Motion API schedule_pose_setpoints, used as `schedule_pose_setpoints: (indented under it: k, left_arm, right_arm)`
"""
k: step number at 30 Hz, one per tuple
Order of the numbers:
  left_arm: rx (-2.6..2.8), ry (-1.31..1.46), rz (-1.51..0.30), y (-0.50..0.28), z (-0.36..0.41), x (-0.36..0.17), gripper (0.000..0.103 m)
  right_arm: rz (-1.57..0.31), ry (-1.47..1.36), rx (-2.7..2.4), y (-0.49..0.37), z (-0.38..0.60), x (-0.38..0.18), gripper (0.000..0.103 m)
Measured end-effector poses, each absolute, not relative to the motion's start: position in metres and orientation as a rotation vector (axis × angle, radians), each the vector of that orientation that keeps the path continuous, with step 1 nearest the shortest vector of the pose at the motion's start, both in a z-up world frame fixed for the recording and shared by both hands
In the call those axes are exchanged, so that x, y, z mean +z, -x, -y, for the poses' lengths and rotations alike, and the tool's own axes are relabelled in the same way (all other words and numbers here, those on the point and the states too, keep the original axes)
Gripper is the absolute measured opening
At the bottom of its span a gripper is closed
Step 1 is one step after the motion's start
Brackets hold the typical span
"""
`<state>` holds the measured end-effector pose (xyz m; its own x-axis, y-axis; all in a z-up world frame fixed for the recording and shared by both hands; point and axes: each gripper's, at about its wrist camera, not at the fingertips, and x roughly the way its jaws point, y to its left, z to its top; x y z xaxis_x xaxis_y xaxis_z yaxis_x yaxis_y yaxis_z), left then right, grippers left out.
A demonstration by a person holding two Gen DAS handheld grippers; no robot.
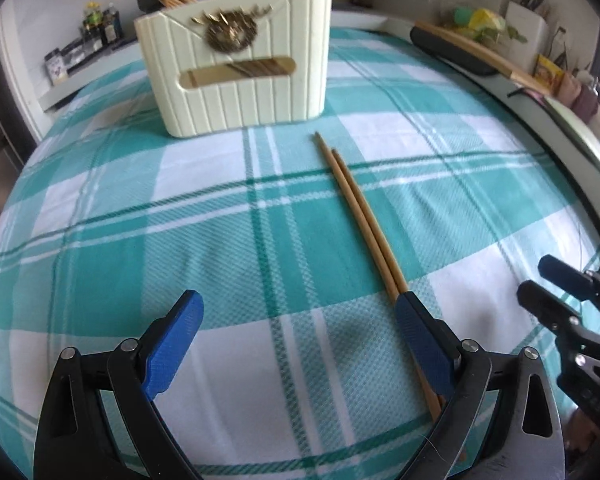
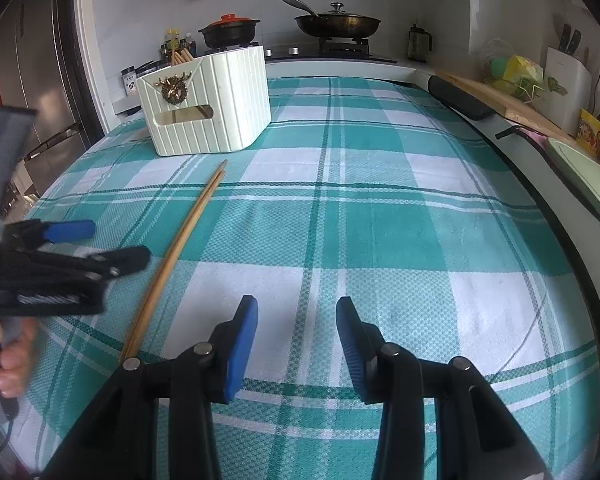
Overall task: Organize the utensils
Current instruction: 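Grasp a wooden chopstick with the left tool while the right tool approaches another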
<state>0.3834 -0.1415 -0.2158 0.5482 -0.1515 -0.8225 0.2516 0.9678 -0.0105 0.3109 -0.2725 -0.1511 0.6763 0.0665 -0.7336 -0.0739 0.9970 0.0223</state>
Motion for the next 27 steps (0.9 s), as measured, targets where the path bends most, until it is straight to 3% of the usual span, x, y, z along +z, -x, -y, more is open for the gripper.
schedule_pose_setpoints:
  k: [9,13,16,18,21,27]
  left_arm:
    - [-0.242,-0.077,-0.977,-0.393,0.146,-0.219,0.100]
    - [-0.241,-0.130,-0.962,-0.390,0.156,-0.221,0.095]
    - [-0.271,-0.141,-0.933,-0.385,0.159,-0.218,0.073]
    - [-0.286,-0.145,-0.922,-0.383,0.158,-0.215,0.042]
    - [-0.297,-0.136,-0.925,-0.384,0.152,-0.214,0.009]
    - [-0.258,-0.100,-0.929,-0.378,0.126,-0.212,0.004]
  right_arm:
    - [-0.829,-0.020,0.080,-0.312,0.277,-0.152,0.042]
    - [-0.832,-0.028,0.080,-0.312,0.278,-0.152,0.042]
    - [-0.834,-0.038,0.079,-0.312,0.280,-0.153,0.042]
    - [-0.837,-0.041,0.078,-0.313,0.280,-0.153,0.042]
    - [-0.838,-0.033,0.079,-0.313,0.279,-0.153,0.042]
    - [-0.856,-0.042,0.164,-0.308,0.254,-0.144,0.042]
